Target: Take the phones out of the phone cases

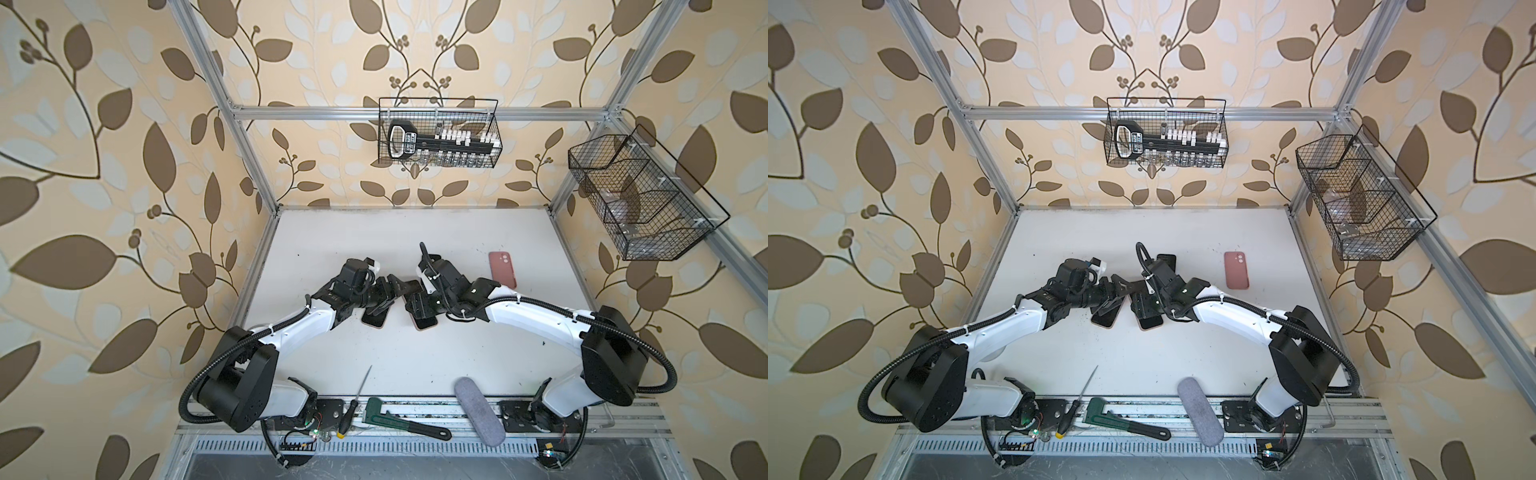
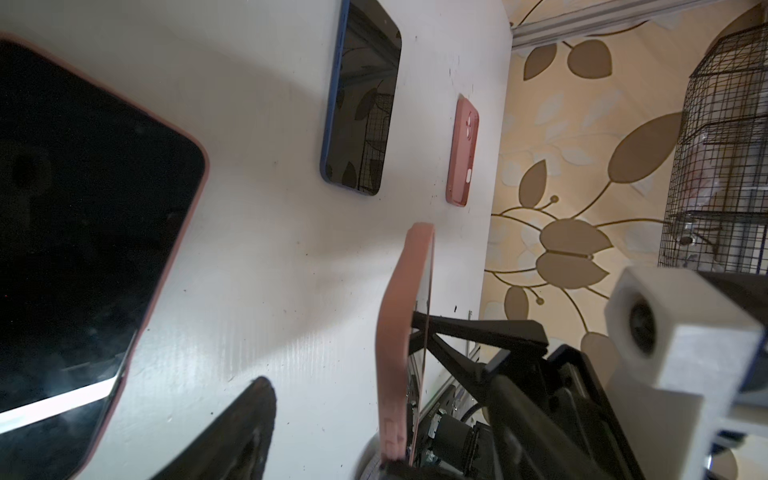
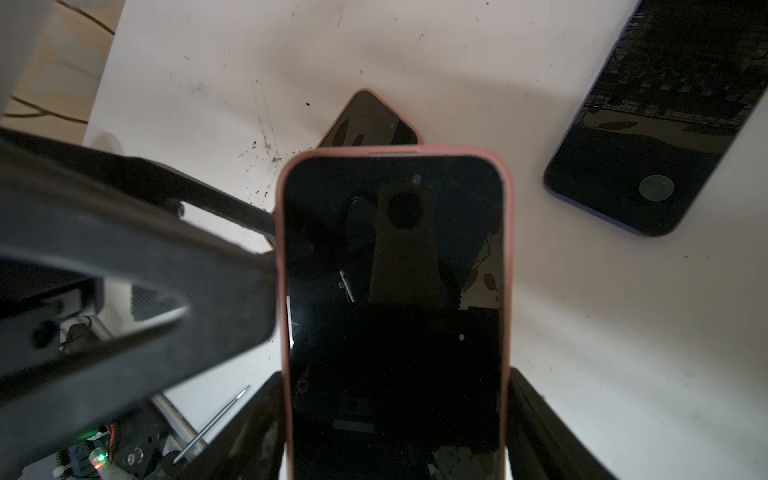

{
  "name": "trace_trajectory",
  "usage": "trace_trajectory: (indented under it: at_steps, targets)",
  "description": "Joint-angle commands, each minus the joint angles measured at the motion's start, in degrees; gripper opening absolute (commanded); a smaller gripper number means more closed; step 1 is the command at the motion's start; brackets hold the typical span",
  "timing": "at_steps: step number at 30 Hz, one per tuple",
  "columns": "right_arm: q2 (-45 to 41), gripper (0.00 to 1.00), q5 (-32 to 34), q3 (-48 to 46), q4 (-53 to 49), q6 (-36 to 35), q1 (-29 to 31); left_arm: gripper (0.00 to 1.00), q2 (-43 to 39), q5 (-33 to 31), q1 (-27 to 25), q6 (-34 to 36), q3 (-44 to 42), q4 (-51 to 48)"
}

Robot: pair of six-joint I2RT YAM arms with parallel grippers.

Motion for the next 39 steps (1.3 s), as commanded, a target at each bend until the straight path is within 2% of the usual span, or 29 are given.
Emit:
trace_trajectory:
  at_steps: [1,10,18,24,29,33,39]
  targets:
    - [-1.29,0.64,-3.12,2.55,2.77,-0.57,-0.34,0.74,0.94,-1.12,-0.91,-0.87,2.73,4.42]
    - [-1.03,0.64,-6.3,2.3,4.01,-0.49,-0.98,0.53,2.68,-1.74,-1.1,-2.41,3.15,7.38]
    - [-1.25,0.63,-7.23,1.38,4.64,-0.49,-1.92,0.31,3.83,-1.68,-1.26,-3.37,3.73,8.48]
    - [-1.2,0.63,-7.59,0.49,5.35,-0.4,-2.62,0.18,3.83,-1.84,-1.39,-3.81,3.92,8.74]
    - [-1.07,0.63,-7.94,-0.15,5.96,-0.22,-2.97,0.0,3.83,-2.07,-1.62,-4.62,3.84,9.43]
    - [-1.41,0.65,-8.12,-0.83,6.31,-0.22,-3.07,0.0,3.42,-2.46,-1.66,-5.86,3.21,11.62]
    - [-3.73,0.87,-8.37,-0.99,6.39,-1.73,-3.41,0.0,1.4,-4.05,-1.63,-6.76,3.12,12.62]
